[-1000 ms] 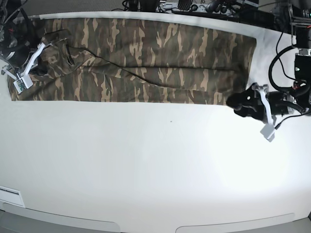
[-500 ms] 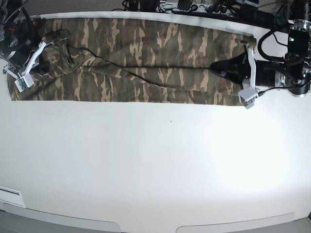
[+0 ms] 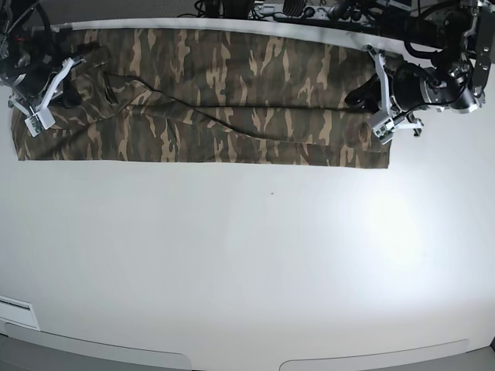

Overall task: Fold the T-shirt properly
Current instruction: 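Move the left gripper along the strip and grasp its end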

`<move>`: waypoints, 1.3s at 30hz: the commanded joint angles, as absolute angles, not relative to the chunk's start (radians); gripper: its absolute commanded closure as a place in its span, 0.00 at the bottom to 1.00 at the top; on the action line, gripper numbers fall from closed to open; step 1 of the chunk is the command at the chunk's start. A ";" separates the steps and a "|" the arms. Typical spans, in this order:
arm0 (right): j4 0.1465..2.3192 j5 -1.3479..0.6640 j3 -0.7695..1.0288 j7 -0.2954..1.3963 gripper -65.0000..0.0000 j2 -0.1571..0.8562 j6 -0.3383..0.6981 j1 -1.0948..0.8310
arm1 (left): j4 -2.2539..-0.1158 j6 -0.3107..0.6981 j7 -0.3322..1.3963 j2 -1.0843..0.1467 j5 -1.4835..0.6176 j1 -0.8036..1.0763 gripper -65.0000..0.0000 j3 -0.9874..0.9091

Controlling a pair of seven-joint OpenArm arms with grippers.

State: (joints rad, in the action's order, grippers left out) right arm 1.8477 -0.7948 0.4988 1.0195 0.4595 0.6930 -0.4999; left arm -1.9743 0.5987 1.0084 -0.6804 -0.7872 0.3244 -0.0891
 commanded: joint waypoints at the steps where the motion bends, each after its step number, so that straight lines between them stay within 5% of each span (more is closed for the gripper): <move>1: 1.823 -0.802 0.495 1.008 1.00 0.477 0.698 -0.501 | -1.962 0.598 0.982 -0.680 -0.777 0.323 1.00 -0.084; 8: 1.652 -0.698 0.413 0.971 1.00 0.477 0.698 -0.437 | -1.744 0.598 0.888 -0.608 -0.628 0.265 1.00 0.024; 25: 1.646 -0.496 0.390 0.825 1.00 0.480 0.616 -0.268 | -1.272 0.575 0.748 -0.517 -0.479 -0.131 1.00 0.229; 39: 1.438 -0.471 0.390 0.777 1.00 0.501 0.621 -0.048 | -1.271 0.560 0.924 -0.463 -0.627 -0.167 1.00 0.228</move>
